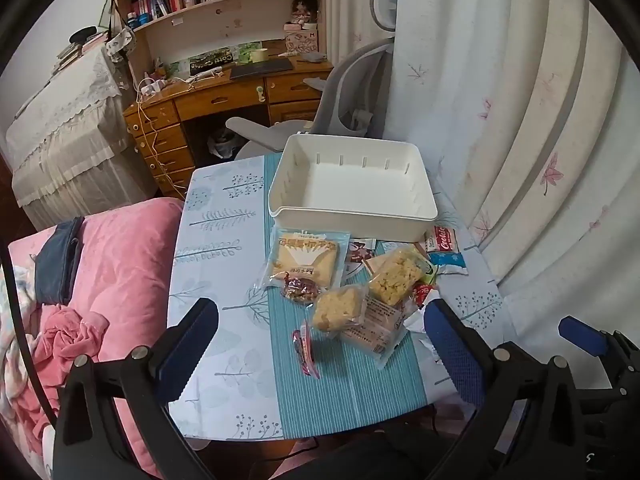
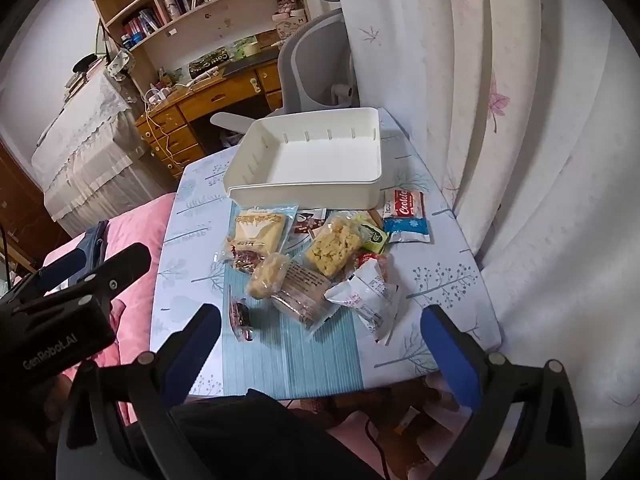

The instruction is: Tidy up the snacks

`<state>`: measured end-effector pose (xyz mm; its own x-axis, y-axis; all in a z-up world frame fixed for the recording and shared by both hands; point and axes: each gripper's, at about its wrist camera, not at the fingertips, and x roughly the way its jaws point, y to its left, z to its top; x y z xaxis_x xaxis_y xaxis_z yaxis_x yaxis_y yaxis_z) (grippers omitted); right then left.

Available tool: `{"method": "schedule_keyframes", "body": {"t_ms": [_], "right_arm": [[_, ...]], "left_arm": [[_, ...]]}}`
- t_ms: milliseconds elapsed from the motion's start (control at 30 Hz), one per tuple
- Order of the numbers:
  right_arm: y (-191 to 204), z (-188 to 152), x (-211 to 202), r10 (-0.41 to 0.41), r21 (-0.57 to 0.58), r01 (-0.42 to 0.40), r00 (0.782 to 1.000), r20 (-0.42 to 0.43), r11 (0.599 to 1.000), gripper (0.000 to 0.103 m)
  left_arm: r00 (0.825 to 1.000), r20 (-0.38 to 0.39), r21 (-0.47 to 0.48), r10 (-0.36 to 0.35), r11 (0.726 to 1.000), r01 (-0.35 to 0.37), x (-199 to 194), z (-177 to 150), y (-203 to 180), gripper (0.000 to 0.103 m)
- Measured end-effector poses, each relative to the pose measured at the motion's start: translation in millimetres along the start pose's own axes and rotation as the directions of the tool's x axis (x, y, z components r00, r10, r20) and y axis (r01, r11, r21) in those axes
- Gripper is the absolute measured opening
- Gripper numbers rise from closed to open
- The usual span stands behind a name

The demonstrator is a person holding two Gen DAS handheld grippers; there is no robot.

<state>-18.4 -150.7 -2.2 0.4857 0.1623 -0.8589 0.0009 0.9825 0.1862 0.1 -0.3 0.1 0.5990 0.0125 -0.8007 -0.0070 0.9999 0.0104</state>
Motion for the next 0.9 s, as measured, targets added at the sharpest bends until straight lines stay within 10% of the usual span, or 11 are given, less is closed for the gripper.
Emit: {"method": "schedule_keyframes", "body": {"t_ms": [900], "right_arm": [[-5.3, 1.8, 3.5, -0.005, 0.013, 0.005, 1.000, -0.007, 1.000, 0.101]], "left_arm": [[1.000, 0.002, 0.001, -0.008, 1.000, 0.008, 4.2, 8.9, -3.9, 0.102]]}}
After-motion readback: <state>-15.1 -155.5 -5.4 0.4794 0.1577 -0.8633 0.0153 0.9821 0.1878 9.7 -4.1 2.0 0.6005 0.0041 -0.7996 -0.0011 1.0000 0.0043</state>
